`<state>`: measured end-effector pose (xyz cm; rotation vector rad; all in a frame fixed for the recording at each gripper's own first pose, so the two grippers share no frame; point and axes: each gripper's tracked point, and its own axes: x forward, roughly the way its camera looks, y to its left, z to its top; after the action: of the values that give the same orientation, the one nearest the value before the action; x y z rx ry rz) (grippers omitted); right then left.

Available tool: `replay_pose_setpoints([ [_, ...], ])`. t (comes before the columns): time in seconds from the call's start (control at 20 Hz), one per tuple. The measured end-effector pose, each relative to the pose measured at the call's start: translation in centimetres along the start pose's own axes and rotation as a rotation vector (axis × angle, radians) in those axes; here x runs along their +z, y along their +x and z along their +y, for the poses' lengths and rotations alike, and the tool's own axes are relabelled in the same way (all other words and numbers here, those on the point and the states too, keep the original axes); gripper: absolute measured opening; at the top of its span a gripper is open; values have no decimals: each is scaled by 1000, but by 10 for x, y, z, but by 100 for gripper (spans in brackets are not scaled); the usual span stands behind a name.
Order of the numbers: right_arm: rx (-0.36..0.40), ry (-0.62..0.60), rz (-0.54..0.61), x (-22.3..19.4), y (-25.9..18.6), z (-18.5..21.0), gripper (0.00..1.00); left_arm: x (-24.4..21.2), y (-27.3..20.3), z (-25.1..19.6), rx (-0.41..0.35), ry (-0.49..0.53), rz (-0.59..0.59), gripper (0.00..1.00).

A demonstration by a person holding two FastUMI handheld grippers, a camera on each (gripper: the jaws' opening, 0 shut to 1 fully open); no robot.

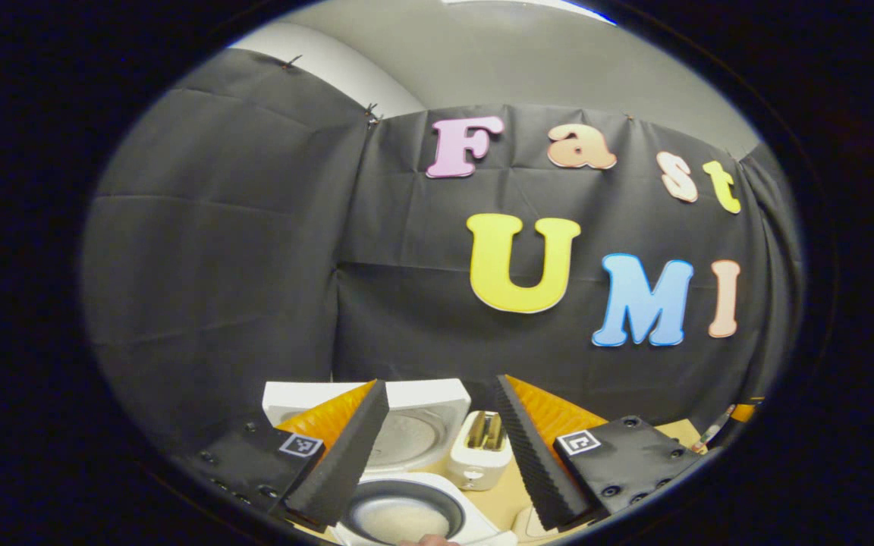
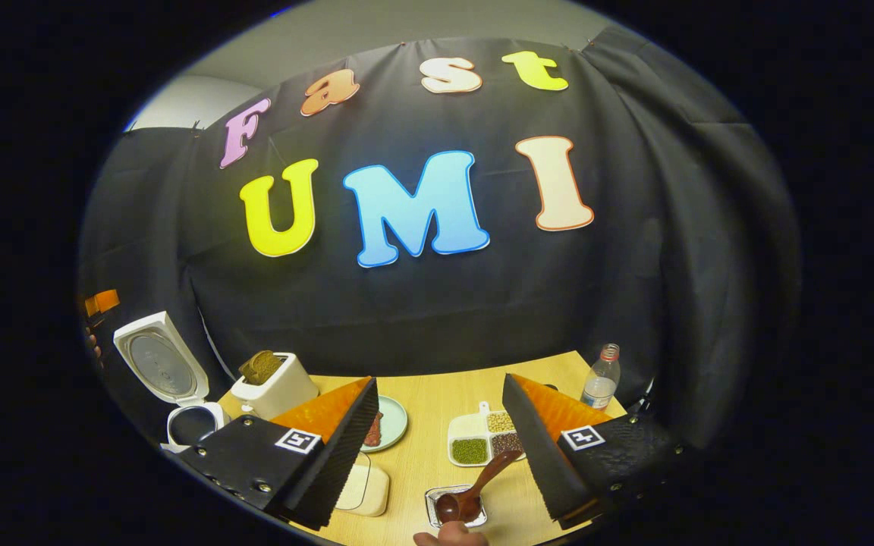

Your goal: Close the left gripper, press the button to open the rice cooker; take a wooden spoon from the chopstick holder with the right hand, scoop a spoonful of rice and pour it into the rice cooker, then put the wooden spoon back into the chopstick holder.

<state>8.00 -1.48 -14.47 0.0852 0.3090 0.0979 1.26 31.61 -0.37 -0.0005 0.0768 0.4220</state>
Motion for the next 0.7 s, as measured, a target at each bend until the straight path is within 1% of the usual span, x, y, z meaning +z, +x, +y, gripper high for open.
replay_pose_setpoints([
  [0.05, 8, -1, 8, 0, 1, 3, 100, 6, 11, 13, 20, -9, -4, 94],
  [0.15, 22, -5, 9, 1, 2, 9, 100, 6, 37, 35, 52, -24, 10, 94],
  [0.2, 27, -9, 8, 2, 3, 12, 100, 7, 50, 41, 59, -29, 22, 96],
  [0.35, 37, -23, 11, 3, 5, 18, 100, 0, 84, 52, 76, -8, 48, 95],
  [0.45, 34, -26, 10, 3, 5, 17, 100, -6, 99, 56, 86, 1, 61, 94],
  [0.5, 27, -27, 11, 2, 6, 16, 100, -11, 106, 58, 99, 0, 71, 98],
  [0.55, 22, -28, 17, 0, 7, 14, 100, -16, 113, 59, 100, -2, 81, 96],
  [0.65, 14, -20, 29, -2, 8, 12, 99, -24, 125, 62, 107, -1, 103, 98],
  [0.7, 10, -13, 32, -3, 8, 10, 100, -30, 131, 64, 108, -6, 120, 96],
])
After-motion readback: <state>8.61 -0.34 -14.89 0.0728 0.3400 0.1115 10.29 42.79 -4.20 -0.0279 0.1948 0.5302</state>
